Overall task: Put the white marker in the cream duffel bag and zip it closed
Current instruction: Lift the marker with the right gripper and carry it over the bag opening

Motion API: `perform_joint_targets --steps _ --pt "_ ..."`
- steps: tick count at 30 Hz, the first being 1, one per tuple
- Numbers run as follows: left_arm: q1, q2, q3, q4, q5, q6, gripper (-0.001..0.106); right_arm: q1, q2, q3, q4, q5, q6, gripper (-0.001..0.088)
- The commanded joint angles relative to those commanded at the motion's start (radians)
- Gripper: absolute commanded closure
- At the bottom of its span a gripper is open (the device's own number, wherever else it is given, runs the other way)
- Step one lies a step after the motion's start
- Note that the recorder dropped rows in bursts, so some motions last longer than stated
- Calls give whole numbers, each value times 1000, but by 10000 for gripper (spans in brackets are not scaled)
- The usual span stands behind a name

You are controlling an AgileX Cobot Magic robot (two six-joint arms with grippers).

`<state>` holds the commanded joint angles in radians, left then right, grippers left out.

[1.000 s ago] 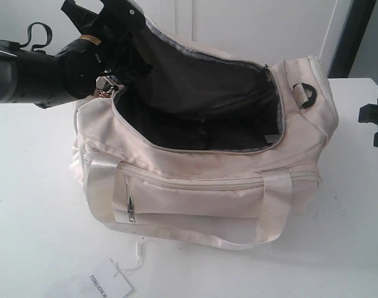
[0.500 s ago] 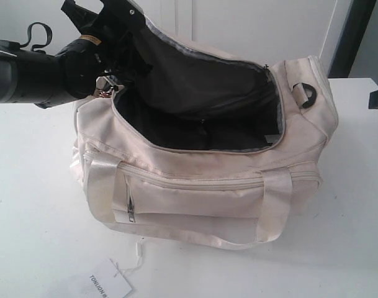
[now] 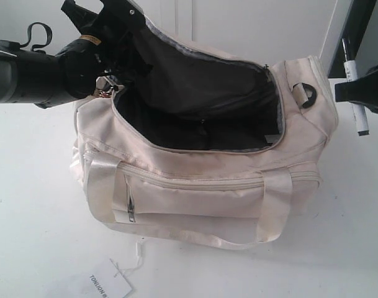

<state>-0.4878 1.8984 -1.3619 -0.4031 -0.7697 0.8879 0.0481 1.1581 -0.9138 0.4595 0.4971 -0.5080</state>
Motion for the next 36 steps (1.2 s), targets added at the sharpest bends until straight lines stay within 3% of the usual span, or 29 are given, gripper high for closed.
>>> perform_joint_targets --steps 7,16,29,36 --pt "0 0 0 0 0 2 1053 47 36 -109 0 169 -22 868" --pt "0 0 0 0 0 2 1053 99 189 -300 10 366 -32 868" --pt "0 0 0 0 0 2 1053 190 319 -431 8 375 -244 868" --pt "0 0 0 0 0 2 1053 243 379 -439 7 359 -468 868"
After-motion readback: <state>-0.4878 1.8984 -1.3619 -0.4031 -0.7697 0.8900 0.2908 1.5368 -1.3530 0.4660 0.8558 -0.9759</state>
